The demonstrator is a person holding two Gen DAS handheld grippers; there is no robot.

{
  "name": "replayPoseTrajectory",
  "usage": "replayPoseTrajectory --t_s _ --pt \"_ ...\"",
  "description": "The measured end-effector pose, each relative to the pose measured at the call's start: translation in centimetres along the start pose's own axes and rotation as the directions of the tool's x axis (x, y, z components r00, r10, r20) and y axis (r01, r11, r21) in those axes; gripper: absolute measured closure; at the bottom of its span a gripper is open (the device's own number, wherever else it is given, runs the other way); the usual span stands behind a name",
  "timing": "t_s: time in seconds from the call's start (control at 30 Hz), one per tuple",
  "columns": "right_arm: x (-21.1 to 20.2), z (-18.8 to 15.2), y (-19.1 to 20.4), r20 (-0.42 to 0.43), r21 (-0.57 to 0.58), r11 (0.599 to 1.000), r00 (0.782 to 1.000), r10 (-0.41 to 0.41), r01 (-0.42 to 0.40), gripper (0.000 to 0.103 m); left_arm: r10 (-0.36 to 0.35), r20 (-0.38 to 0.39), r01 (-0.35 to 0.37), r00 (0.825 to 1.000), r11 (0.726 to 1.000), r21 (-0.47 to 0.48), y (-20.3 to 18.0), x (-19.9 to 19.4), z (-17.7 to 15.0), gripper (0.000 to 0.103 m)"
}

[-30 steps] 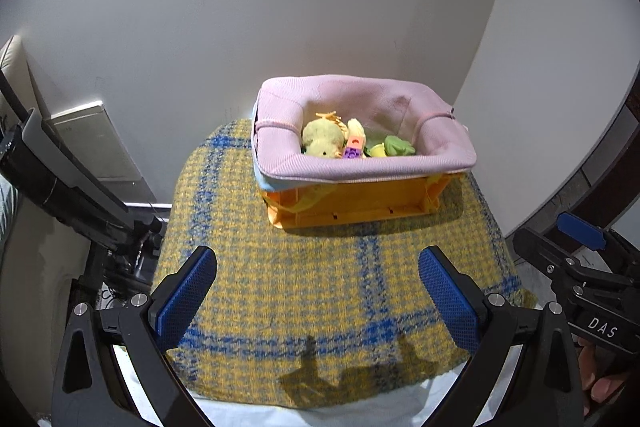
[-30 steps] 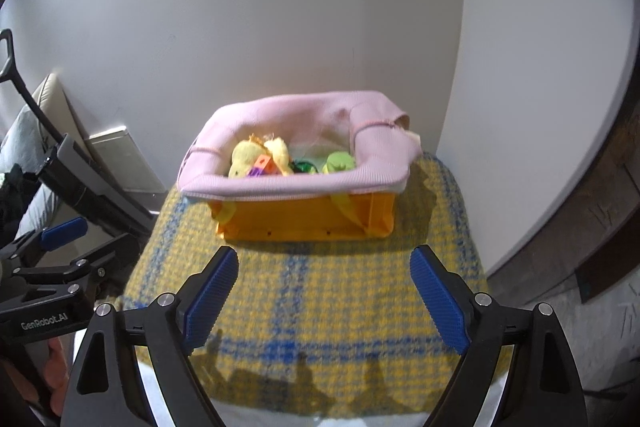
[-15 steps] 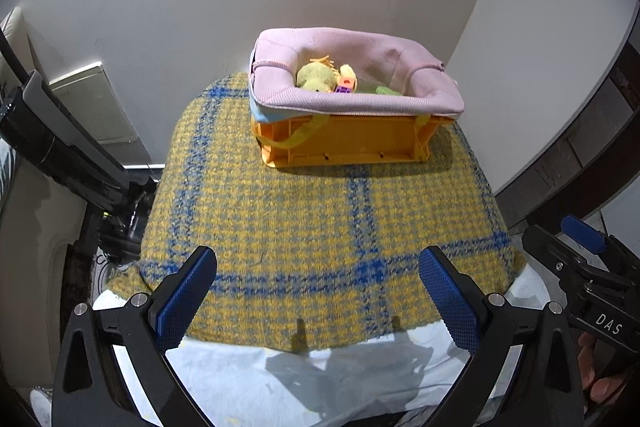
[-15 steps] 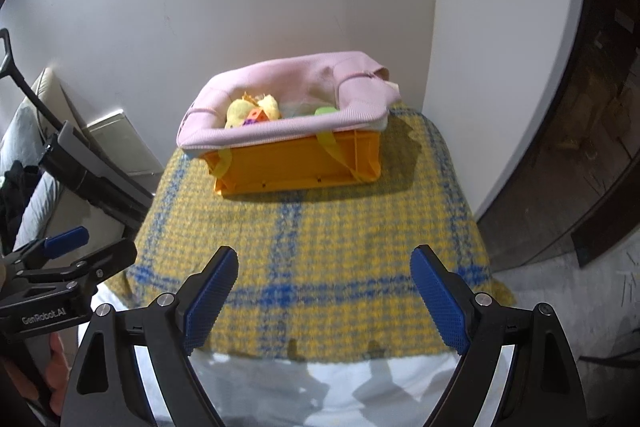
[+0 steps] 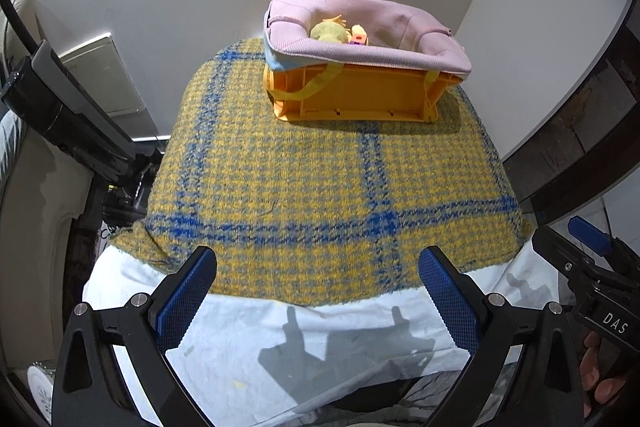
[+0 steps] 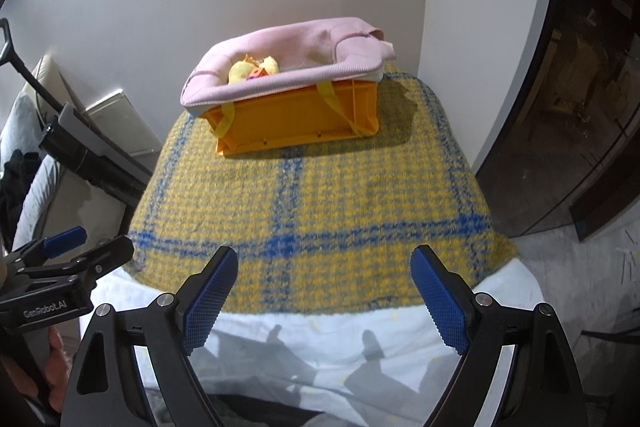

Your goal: Organize objects

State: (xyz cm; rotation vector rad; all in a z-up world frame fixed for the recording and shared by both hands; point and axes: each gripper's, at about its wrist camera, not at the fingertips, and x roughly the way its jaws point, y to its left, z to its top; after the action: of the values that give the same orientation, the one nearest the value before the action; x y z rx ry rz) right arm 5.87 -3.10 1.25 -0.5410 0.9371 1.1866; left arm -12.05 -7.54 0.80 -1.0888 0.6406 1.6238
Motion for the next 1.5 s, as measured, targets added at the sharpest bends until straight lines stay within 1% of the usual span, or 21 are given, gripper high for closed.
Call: replayPoseTrajectory --t_s 0.13,0.5,0.77,0.8,1.5 --pt "0.18 -0.31 -0.01 -0.013 0.002 1.0 1.0 0.001 -0.001 0.015 -0.011 -0.015 0.011 1.0 1.0 -0.01 0.36 0.4 -0.39 0.0" --pt "0.18 -0.38 0.31 -0.012 -0.002 1.0 1.0 0.001 -0.001 0.015 -0.014 -0.011 0.014 1.0 1.0 -0.005 0.49 0.45 -0.38 0.0" --pt "0.23 -0.39 0.39 -0.016 0.004 1.0 1.0 0.005 -0.005 0.015 -0.019 -0.013 0.019 1.0 1.0 0.006 0.58 0.43 -0.42 0.0" --pt "0.23 -0.39 0.39 -0.016 0.004 1.0 1.0 0.005 -0.005 0.015 -0.025 -0.014 0.025 1.0 0.999 0.02 0.57 0.43 -0.43 0.0" --pt "0.06 -0.49 0.6 -0.013 0.006 1.0 1.0 0.014 -0.014 0.015 -0.024 -0.015 0.025 1.0 0.999 0.045 0.52 0.38 -0.7 0.0"
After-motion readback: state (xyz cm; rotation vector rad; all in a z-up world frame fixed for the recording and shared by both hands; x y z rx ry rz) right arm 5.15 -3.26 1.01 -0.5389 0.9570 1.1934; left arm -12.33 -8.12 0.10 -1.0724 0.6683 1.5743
